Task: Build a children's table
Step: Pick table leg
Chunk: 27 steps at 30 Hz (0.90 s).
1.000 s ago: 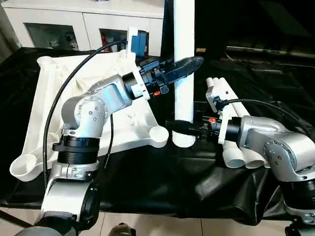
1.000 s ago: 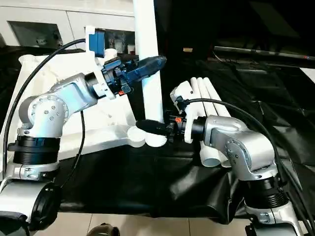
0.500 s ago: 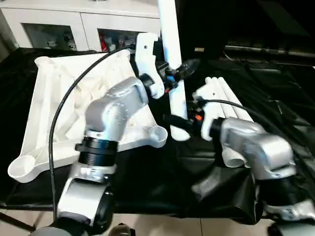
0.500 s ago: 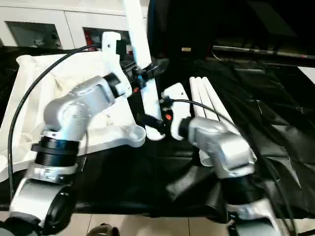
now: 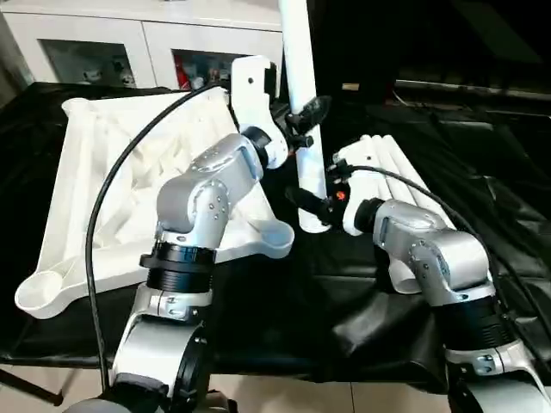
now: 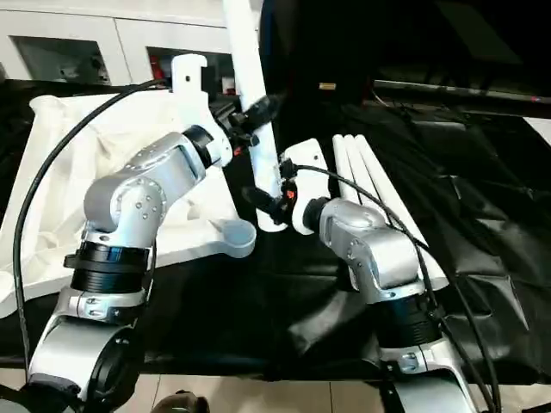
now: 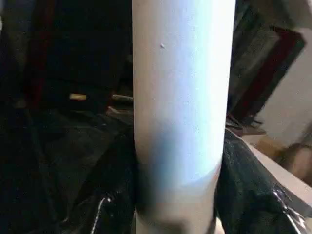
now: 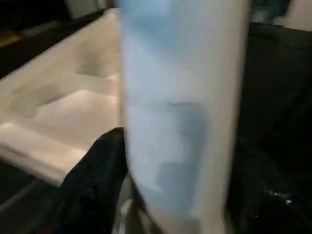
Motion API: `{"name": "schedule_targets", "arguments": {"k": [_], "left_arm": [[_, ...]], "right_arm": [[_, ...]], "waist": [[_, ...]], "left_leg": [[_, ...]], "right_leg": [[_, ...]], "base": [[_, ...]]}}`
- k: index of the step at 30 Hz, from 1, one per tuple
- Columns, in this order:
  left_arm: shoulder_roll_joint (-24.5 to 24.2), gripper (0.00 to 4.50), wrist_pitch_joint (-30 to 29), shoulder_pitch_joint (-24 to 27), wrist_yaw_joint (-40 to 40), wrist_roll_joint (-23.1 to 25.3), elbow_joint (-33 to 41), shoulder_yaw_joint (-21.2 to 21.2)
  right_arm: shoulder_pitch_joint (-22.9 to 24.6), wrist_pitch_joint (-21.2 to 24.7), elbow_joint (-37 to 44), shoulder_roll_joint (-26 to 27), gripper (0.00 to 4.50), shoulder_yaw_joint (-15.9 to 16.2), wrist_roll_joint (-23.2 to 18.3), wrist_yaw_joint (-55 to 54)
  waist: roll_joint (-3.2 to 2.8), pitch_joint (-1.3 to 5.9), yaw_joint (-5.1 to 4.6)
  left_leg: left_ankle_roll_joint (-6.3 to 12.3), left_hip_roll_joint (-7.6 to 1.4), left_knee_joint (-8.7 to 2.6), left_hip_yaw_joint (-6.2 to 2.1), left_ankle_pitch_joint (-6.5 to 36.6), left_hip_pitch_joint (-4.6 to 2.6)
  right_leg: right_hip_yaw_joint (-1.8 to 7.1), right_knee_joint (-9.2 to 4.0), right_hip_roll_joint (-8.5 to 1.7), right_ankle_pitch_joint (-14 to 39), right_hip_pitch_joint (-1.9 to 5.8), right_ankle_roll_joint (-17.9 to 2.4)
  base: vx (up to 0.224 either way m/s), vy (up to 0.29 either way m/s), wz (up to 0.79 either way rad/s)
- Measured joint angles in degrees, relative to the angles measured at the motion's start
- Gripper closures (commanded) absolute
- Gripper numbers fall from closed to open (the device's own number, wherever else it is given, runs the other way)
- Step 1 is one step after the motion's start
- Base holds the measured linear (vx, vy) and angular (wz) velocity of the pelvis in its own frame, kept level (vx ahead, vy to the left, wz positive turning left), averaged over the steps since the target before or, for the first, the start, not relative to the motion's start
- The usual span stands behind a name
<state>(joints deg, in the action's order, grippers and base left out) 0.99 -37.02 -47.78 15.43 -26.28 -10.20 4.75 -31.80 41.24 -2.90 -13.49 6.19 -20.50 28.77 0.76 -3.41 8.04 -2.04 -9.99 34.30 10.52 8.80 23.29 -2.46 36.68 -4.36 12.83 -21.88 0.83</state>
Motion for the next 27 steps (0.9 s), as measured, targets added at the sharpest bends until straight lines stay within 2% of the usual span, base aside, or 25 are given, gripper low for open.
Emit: {"name": "schedule_targets", "arguments": {"k": [4, 9, 14, 15, 17, 20, 27], "left_arm": [[-1.82, 2.66, -0.46, 0.03, 4.68, -1.45, 0.72, -0.13], [-6.68, 2.66, -2.72, 0.69, 16.10, -4.96, 2.30, -2.28], [-10.22, 2.66, -2.89, 1.41, 26.62, -7.87, 2.89, -3.41], [-10.35, 2.66, -2.89, 1.68, 28.04, -8.33, 3.21, -3.45], [-10.28, 2.66, -3.12, 1.88, 29.88, -10.09, 3.26, -3.31], [-9.59, 2.66, -3.89, 1.88, 30.80, -12.02, 4.37, -2.68], [-9.55, 2.66, -4.60, 2.16, 31.59, -13.04, 4.60, -2.09]], "right_arm": [[0.02, 0.84, 2.14, -2.84, 1.36, -0.14, -1.95, 5.13], [0.26, 2.01, 5.39, -7.29, 1.36, -0.62, -5.83, 12.47], [1.46, 2.43, 7.71, -10.98, 1.36, -0.40, -7.23, 18.31], [1.88, 2.69, 7.95, -11.35, 1.53, -0.27, -7.51, 18.89], [2.47, 3.51, 8.65, -11.90, 1.53, -0.07, -8.55, 20.00], [2.61, 4.25, 9.52, -12.16, 1.90, -0.02, -9.33, 20.71], [3.12, 4.42, 10.40, -12.23, 2.47, 0.54, -9.77, 21.30]], "waist": [[0.00, 0.00, 0.02], [0.00, 0.00, 0.08], [0.00, 0.00, 0.08], [-0.01, 0.00, 0.10], [-0.01, 0.00, 0.07], [-0.01, 0.00, 0.03], [-0.01, 0.00, 0.01]], "left_leg": [[0.00, 0.00, 0.00, 0.00, 0.00, 0.00], [0.01, 0.00, 0.00, 0.00, 0.00, 0.00], [0.00, 0.00, 0.00, 0.00, 0.00, -0.02], [0.00, 0.00, 0.01, 0.00, 0.00, -0.03], [0.00, 0.00, 0.01, 0.00, 0.00, -0.03], [0.00, 0.00, 0.01, 0.01, 0.00, -0.04], [0.00, 0.00, 0.02, 0.01, 0.00, -0.08]], "right_leg": [[0.01, -0.01, 0.00, 0.00, 0.00, 0.00], [0.01, -0.01, 0.00, 0.00, -0.01, 0.00], [0.00, 0.01, 0.00, 0.00, 0.01, 0.00], [0.01, 0.02, 0.00, 0.00, 0.01, 0.00], [0.01, 0.04, 0.00, 0.00, 0.01, 0.00], [0.01, 0.07, 0.00, 0.00, 0.01, -0.01], [0.02, 0.11, 0.00, 0.00, 0.01, -0.01]], "base": [[0.000, 0.000, 0.00], [0.000, 0.000, 0.00], [0.000, 0.000, 0.00], [0.000, 0.000, 0.00], [0.000, 0.000, 0.00], [0.000, 0.000, 0.00], [0.000, 0.000, 0.00]]}}
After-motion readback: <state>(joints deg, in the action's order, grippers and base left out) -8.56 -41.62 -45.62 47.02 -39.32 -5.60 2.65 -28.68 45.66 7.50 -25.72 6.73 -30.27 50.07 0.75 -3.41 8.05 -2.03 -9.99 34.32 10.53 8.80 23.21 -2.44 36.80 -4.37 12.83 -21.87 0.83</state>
